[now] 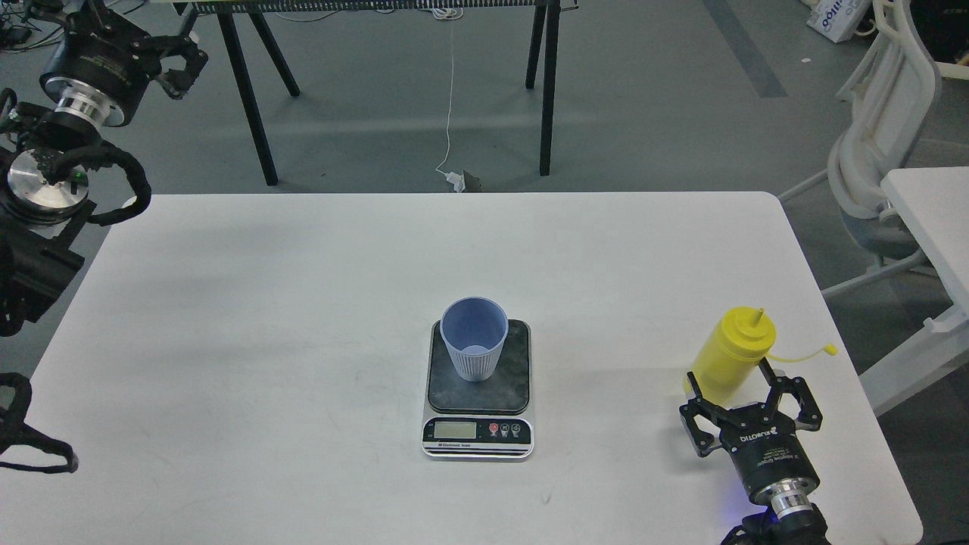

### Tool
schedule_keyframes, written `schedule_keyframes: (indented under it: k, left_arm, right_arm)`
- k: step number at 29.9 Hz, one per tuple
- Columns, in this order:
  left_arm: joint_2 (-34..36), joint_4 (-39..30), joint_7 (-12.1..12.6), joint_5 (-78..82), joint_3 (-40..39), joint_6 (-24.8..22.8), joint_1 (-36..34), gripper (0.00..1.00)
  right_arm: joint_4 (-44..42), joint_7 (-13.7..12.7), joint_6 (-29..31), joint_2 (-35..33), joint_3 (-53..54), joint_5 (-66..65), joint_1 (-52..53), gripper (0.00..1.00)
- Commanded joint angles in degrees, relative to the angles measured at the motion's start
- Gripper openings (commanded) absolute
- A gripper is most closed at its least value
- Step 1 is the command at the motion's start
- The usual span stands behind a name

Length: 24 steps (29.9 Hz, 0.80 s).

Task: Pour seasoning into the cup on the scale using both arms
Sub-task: 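Move the right gripper to the yellow squeeze bottle and grasp it, then lift the yellow bottle and tip it upside down over the cup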

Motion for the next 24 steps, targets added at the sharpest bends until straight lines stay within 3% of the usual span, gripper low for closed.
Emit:
schedule_keyframes:
  k: [1,11,12,15,16,20,24]
  left_arm:
    - [0.35,0.00,0.07,0.01,0.00,0.00,0.29,0.99]
    - [0.53,0.00,-0.02,0.01,0.00,0.00,0.38,0.99]
    - [0.62,0.00,-0.02,0.01,0.00,0.00,0.38,0.99]
    - [0.79,0.00,0.07,-0.07,0.00,0.00,0.38,0.99]
    - [0.88,-0.08,0.07,0.01,0.00,0.00,0.38,0.99]
    - [1.67,-0.08,0.07,0.01,-0.17,0.00,0.29,0.99]
    - [1.76,-0.17,0.33,0.19,0.00,0.00,0.38,0.99]
  right_arm:
    - [-2.07,0.76,0.00,0.42,0.18,0.01,2.38,0.89]
    - [-6.91,2.08,0.00,0.85,-0.08,0.01,9.59,0.75]
    - [-7.09,2.08,0.00,0.86,-0.08,0.01,10.29,0.70]
    - [-6.65,1.91,0.00,0.86,-0.52,-0.08,11.44,0.38]
    - [-6.48,1.82,0.00,0.86,-0.52,-0.08,11.88,0.32]
    - [-4.46,1.73,0.00,-1.77,-0.34,-0.52,14.25,0.30]
    - [0.11,1.90,0.00,-10.46,-0.34,-4.55,19.25,0.28]
